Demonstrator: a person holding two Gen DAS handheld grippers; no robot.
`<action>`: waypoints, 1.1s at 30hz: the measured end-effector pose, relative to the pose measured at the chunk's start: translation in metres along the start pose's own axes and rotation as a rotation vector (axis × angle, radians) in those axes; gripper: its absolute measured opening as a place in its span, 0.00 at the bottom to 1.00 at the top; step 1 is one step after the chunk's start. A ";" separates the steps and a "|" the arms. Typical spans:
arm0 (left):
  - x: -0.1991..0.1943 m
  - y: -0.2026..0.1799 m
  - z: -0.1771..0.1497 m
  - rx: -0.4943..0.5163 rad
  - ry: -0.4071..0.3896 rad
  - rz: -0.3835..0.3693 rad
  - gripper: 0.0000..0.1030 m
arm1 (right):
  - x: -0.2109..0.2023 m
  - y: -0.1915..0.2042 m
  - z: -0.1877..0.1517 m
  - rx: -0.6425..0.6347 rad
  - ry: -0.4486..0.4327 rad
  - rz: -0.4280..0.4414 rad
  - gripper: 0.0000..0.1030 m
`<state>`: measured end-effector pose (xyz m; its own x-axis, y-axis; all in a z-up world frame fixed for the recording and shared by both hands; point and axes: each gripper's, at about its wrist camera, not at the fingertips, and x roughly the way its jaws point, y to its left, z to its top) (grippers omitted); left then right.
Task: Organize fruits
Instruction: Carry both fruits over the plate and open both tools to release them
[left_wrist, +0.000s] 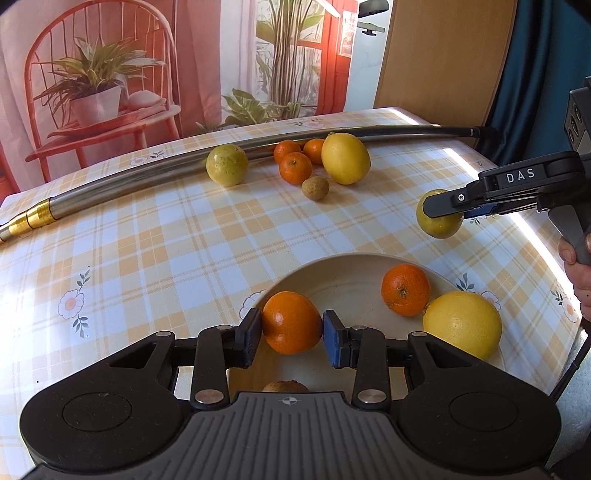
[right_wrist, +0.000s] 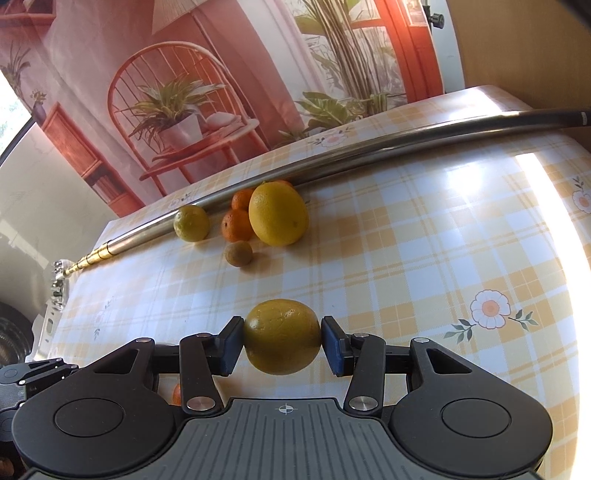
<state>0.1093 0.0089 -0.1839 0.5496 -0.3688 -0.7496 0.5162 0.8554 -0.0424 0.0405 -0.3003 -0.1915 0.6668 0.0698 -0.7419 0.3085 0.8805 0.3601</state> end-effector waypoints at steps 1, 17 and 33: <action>0.000 0.001 -0.001 -0.004 0.001 -0.002 0.37 | 0.000 0.001 0.000 -0.003 0.001 0.002 0.41; 0.000 0.009 -0.014 -0.099 0.002 -0.029 0.37 | -0.003 0.042 0.000 -0.112 0.019 0.058 0.41; -0.005 0.005 -0.024 -0.139 -0.051 0.002 0.38 | 0.023 0.114 -0.012 -0.311 0.125 0.093 0.41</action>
<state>0.0934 0.0239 -0.1961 0.5850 -0.3819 -0.7155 0.4211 0.8970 -0.1345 0.0832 -0.1923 -0.1745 0.5881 0.1967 -0.7845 0.0156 0.9670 0.2541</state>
